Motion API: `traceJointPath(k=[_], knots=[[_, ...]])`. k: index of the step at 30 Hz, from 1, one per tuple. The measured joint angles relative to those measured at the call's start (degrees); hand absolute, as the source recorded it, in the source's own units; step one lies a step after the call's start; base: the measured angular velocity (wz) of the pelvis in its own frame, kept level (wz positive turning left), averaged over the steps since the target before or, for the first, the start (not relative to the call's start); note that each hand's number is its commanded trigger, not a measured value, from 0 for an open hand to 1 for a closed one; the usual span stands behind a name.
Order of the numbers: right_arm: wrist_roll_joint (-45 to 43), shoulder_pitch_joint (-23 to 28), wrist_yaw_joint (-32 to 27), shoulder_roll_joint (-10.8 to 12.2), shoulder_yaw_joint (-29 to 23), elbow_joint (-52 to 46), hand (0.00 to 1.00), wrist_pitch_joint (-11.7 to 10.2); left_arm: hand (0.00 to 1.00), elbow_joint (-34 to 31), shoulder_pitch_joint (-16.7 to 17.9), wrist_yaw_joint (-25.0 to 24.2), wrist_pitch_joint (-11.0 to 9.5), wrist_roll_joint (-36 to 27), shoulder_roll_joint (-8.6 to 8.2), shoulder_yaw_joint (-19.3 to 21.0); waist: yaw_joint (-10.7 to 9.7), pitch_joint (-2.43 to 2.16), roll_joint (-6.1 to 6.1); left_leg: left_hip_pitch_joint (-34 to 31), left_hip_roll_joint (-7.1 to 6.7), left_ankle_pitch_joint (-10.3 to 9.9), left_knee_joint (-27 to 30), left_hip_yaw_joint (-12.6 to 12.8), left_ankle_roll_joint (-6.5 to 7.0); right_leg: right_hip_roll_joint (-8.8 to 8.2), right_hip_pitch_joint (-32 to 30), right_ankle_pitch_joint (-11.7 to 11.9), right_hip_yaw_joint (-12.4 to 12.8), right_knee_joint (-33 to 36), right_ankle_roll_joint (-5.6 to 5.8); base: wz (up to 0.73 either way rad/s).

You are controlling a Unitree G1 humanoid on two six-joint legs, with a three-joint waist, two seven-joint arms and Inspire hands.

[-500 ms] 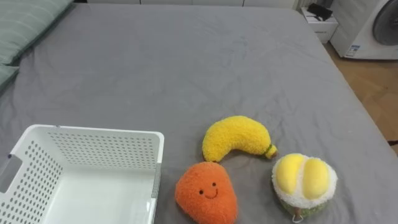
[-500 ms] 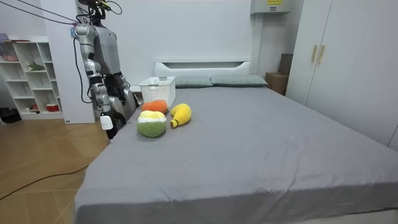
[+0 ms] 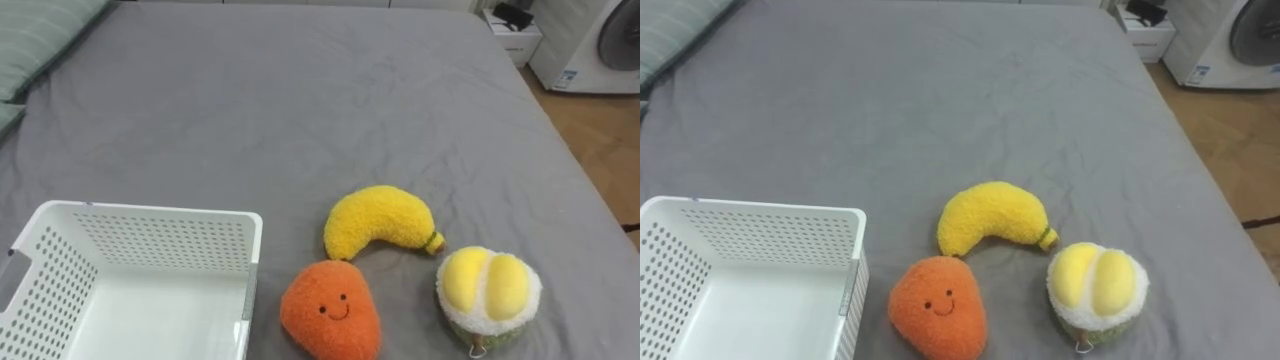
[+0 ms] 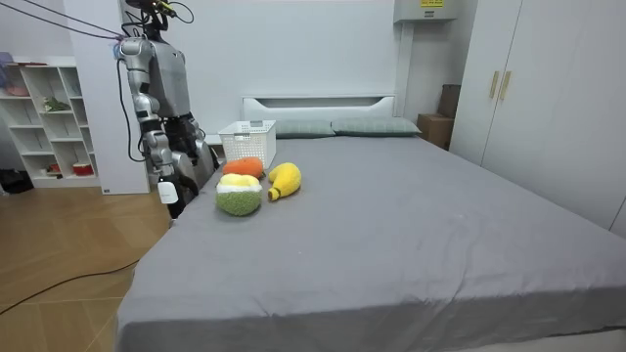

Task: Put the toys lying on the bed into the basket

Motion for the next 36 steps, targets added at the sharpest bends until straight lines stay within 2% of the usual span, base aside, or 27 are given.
traceJointPath(k=[7,8,14,15,16,20,26,34,36], knots=[[2.00,-0.01,-0.24,-0.02,-0.09,1.03,0.00,-0.26,0.00,0.00,-0.38,-0.14,0.13,-0.56,0.02,0.06,-0.02,-0.04,-0.04,-0.10,-0.07,0.00,-0.11,-0.25,0.00,-0.03,0.04,0.00,-0.18,-0.04,0.01,0.00],[2.04,0.01,-0.24,-0.02,-0.18,1.01,0.00,-0.26,0.00,0.00,-0.42,-0.14,0.14,-0.55,0.02,0.13,-0.02,-0.24,-0.35,-0.08,-0.07,0.00,-0.18,-0.25,0.00,-0.03,0.03,0.00,-0.18,-0.03,0.01,0.00],[4.17,1.89,-0.87,-0.36,-4.03,0.86,0.00,-0.95,0.00,-0.12,-0.54,-0.44,0.17,-2.71,0.02,3.89,-1.00,-0.47,-0.83,0.52,-0.12,0.01,-0.27,-0.42,0.00,-0.11,0.67,-0.05,-0.50,-0.12,0.04,0.02],[4.05,2.42,-1.02,-0.43,-4.72,0.82,0.00,-1.31,0.00,-0.11,-0.43,-0.45,0.15,-2.84,0.14,4.85,-1.37,-0.39,-0.78,0.83,-0.11,0.01,-0.42,-0.39,0.00,-0.10,0.93,-0.13,-0.43,-0.10,0.05,0.00],[4.05,2.86,-1.46,-0.54,-5.25,0.79,0.00,-1.33,0.00,-0.10,-0.49,-0.45,0.04,-3.37,0.35,5.67,-1.60,-0.60,-1.04,0.94,-0.10,0.01,-0.66,-0.39,0.00,-0.08,1.02,-0.17,-0.36,-0.07,0.05,0.00],[4.07,4.07,-2.81,-1.01,-7.34,0.94,0.00,-1.32,0.00,0.02,-0.37,-0.46,-0.41,-5.48,1.42,5.69,-2.25,-0.61,-1.58,1.03,-0.05,0.01,-0.69,-0.16,0.00,-0.06,0.93,-0.16,-0.03,0.14,0.03,-0.02],[3.38,4.05,-3.86,-2.71,-10.75,0.87,0.00,-1.53,0.00,0.08,0.08,-1.10,-2.35,-6.12,2.09,7.93,-2.22,-0.52,-2.51,1.02,0.00,0.01,-0.71,-0.05,0.01,-0.10,0.41,-0.16,0.12,0.20,0.04,0.00],[1.38,0.68,-6.91,-4.67,-11.06,-0.44,0.00,-3.60,0.00,0.87,0.08,-0.50,-4.49,-6.16,2.15,8.19,-1.09,-0.43,-2.37,0.96,0.00,0.01,-0.75,0.42,0.00,0.11,-0.15,-0.13,0.70,0.30,-0.02,-0.03],[1.32,0.33,-7.39,-4.75,-10.99,-2.33,0.00,-4.10,0.00,1.10,0.02,0.06,-4.77,-6.21,2.25,7.74,-1.03,-0.01,-2.73,0.95,0.00,0.01,-0.76,0.50,0.00,0.13,-0.19,-0.12,0.76,0.27,-0.02,0.00]])
